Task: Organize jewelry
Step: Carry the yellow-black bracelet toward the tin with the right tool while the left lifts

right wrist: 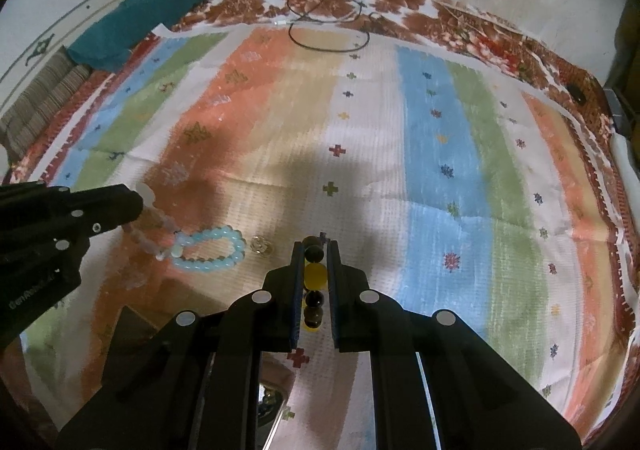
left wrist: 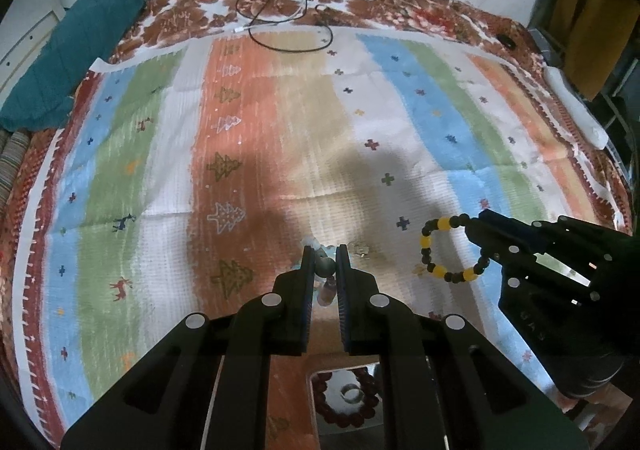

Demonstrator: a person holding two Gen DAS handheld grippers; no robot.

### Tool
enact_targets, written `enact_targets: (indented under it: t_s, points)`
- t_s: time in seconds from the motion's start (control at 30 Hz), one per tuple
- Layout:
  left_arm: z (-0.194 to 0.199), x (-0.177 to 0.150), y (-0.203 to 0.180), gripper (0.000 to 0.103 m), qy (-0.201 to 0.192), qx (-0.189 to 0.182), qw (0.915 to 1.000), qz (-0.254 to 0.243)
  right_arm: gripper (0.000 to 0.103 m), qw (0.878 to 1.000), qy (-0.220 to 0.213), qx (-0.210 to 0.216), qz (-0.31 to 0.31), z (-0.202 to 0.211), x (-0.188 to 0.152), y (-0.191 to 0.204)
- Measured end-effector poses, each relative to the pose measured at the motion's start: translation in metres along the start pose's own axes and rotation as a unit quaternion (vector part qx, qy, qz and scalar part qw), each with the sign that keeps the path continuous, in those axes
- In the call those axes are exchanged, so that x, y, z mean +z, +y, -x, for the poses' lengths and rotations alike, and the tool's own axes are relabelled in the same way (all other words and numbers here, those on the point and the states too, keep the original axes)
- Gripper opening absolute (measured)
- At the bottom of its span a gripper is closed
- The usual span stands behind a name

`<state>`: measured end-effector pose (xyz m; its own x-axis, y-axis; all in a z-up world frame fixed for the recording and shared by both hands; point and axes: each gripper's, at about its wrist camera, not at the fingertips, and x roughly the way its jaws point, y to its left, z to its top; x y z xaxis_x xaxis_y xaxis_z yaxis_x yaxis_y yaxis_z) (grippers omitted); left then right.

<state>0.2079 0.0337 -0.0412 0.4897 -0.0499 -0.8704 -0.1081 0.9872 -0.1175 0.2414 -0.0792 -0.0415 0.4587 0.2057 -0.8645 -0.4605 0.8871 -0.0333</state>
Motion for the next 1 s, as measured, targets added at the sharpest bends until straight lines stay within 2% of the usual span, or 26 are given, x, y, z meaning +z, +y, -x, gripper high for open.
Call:
enact_targets:
  t_s: [1.0]
  points:
    - [0.06, -0.033, -0.014, 0.01, -0.05, -0.018, 0.9985, -0.01, 0.012, 0.997, -0.079, 0.019, 0.006, 0.071, -0.025, 0.014]
